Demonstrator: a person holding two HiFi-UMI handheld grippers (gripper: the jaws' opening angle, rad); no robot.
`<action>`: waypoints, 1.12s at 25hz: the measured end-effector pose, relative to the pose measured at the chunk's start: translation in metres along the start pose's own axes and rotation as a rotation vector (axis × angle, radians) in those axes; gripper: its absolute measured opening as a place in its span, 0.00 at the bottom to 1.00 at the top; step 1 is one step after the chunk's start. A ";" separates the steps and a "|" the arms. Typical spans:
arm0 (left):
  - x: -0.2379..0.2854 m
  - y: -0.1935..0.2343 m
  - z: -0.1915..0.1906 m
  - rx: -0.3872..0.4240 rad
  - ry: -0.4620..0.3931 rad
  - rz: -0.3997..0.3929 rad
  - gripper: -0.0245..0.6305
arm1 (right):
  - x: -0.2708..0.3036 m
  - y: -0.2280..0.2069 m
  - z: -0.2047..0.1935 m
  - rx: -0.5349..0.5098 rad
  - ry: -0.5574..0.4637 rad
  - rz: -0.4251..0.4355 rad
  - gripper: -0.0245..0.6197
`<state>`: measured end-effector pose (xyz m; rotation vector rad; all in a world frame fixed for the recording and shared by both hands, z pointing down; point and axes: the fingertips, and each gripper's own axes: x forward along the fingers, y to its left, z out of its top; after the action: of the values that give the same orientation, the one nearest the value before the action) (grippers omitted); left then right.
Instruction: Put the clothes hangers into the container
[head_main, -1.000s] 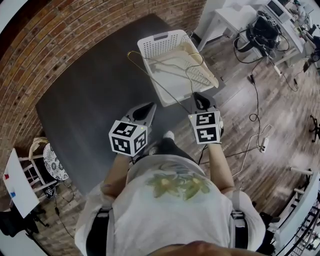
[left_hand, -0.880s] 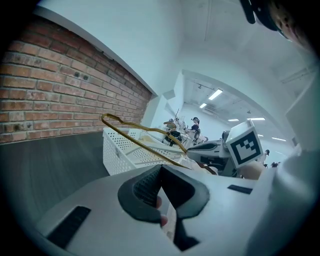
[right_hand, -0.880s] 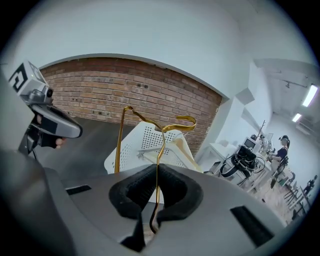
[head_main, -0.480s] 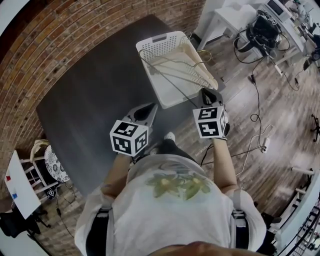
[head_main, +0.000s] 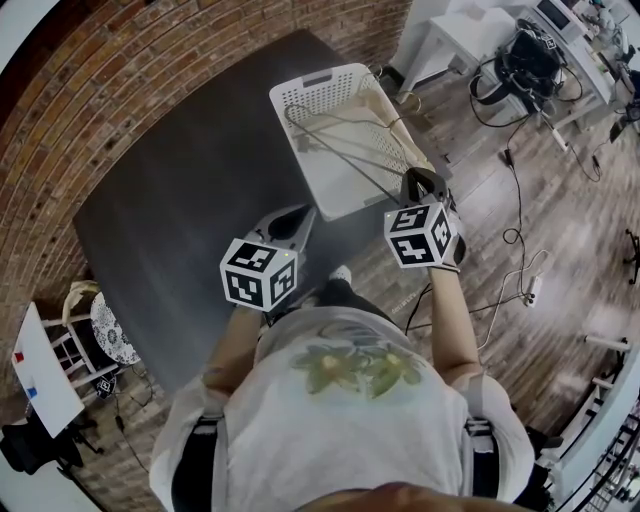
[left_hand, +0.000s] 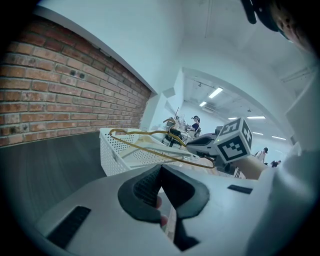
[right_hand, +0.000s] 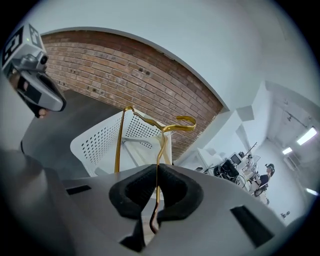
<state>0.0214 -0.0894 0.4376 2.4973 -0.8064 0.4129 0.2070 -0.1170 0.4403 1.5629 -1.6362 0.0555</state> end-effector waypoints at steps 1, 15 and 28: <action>0.002 0.000 0.001 0.000 0.000 0.002 0.08 | 0.002 -0.001 0.000 -0.021 0.002 -0.002 0.10; 0.023 0.013 0.012 -0.023 -0.013 0.020 0.08 | 0.042 -0.001 0.005 -0.199 0.051 0.017 0.10; 0.034 0.032 0.017 -0.048 -0.016 0.054 0.08 | 0.077 0.009 0.013 -0.310 0.073 0.048 0.10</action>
<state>0.0309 -0.1368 0.4481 2.4418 -0.8816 0.3885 0.2041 -0.1833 0.4814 1.2724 -1.5425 -0.1099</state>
